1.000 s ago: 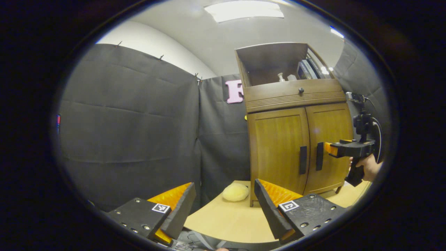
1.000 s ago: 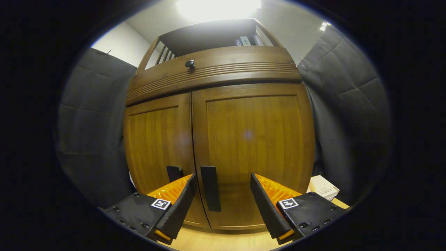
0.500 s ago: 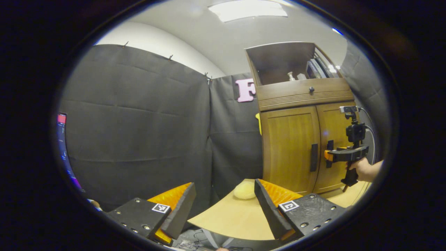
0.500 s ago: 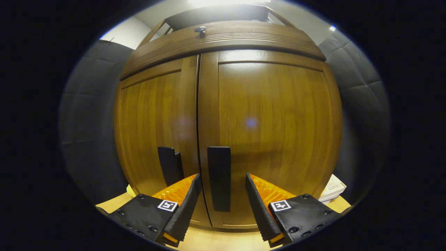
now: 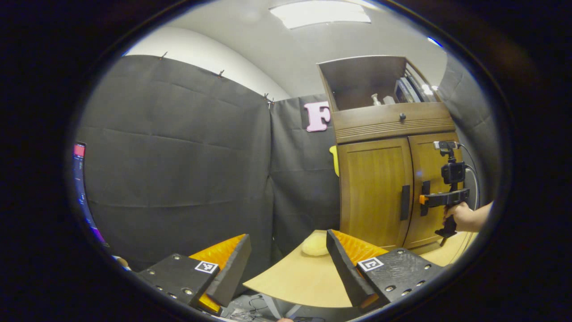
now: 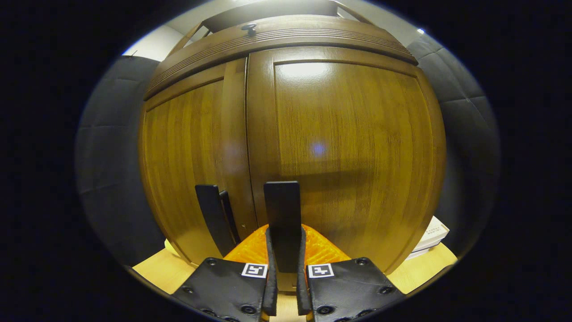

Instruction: Open the right door of the double-door shoe cabinet with the right hand, and open the left door with the left hand.

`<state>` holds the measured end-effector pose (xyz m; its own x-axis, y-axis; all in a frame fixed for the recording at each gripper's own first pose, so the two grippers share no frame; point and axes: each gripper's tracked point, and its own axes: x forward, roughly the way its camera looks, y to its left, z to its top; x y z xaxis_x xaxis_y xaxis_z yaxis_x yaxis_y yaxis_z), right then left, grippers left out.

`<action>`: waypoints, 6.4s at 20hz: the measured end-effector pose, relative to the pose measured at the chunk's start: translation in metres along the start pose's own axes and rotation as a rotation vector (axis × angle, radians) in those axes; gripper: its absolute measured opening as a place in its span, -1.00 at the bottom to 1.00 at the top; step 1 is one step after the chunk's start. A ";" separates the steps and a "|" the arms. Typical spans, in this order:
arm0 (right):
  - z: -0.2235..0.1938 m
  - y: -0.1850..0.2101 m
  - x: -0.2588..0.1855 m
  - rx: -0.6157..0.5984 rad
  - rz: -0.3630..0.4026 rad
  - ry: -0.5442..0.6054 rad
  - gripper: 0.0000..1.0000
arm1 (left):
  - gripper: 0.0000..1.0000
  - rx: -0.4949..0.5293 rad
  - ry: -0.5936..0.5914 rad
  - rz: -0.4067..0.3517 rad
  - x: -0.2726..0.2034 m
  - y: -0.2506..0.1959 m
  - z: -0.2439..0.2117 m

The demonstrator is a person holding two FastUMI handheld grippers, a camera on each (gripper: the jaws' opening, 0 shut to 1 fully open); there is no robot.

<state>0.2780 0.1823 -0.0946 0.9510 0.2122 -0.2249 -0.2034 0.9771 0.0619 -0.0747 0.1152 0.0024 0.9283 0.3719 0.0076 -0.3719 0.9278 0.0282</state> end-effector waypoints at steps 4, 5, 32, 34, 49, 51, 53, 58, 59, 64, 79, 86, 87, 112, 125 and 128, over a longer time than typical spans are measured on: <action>-0.003 -0.002 -0.024 0.008 0.042 -0.001 -0.62 | 1.00 -0.015 -0.006 -0.043 -0.002 -0.004 0.003; -0.003 -0.003 -0.031 0.020 0.055 0.002 -0.63 | 1.00 -0.015 -0.009 -0.055 -0.002 -0.005 0.004; -0.019 -0.099 -0.186 -0.019 0.059 0.054 -0.63 | 1.00 -0.046 -0.030 -0.388 -0.008 -0.032 0.027; -0.019 -0.113 -0.193 -0.015 0.040 0.057 -0.70 | 1.00 -0.052 -0.036 -0.410 -0.004 -0.034 0.028; -0.018 -0.171 -0.214 -0.020 0.022 0.053 -0.71 | 1.00 -0.032 -0.042 -0.500 -0.001 -0.047 0.033; -0.018 -0.179 -0.215 -0.022 0.016 0.047 -0.71 | 1.00 -0.020 -0.048 -0.502 0.000 -0.046 0.033; -0.017 -0.188 -0.216 -0.015 0.003 0.044 -0.71 | 1.00 -0.012 -0.050 -0.504 0.000 -0.047 0.032; -0.017 -0.213 -0.223 -0.015 -0.035 0.038 -0.74 | 1.00 -0.002 -0.037 -0.512 -0.001 -0.047 0.031; -0.017 -0.218 -0.222 -0.014 -0.045 0.037 -0.67 | 1.00 0.002 -0.037 -0.514 -0.001 -0.048 0.031; -0.005 -0.241 -0.237 -0.027 -0.103 -0.004 -0.99 | 1.00 0.007 -0.035 -0.542 -0.001 -0.051 0.029; 0.019 -0.223 -0.337 -0.049 -0.240 -0.146 0.92 | 1.00 -0.018 -0.061 -0.642 0.010 -0.076 0.033; 0.018 -0.214 -0.370 -0.077 -0.305 -0.155 0.87 | 1.00 -0.022 -0.046 -0.637 0.025 -0.082 0.026; 0.015 -0.214 -0.373 -0.080 -0.315 -0.149 0.87 | 1.00 -0.026 -0.042 -0.637 0.026 -0.082 0.025; -0.020 -0.218 -0.402 -0.065 -0.397 -0.047 0.92 | -0.53 -0.050 0.092 -0.585 0.036 -0.097 -0.002; -0.017 -0.195 -0.376 -0.054 -0.278 -0.071 0.94 | -0.64 -0.087 0.093 -0.619 -0.003 -0.062 0.021; -0.018 -0.186 -0.365 -0.049 -0.243 -0.067 0.94 | -0.64 -0.090 0.094 -0.627 -0.017 -0.046 0.018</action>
<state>-0.0355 -0.0767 -0.0414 0.9863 -0.0292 -0.1623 0.0241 0.9991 -0.0335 -0.0728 0.0654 0.0192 0.9669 -0.2451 -0.0712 0.2389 0.9673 -0.0856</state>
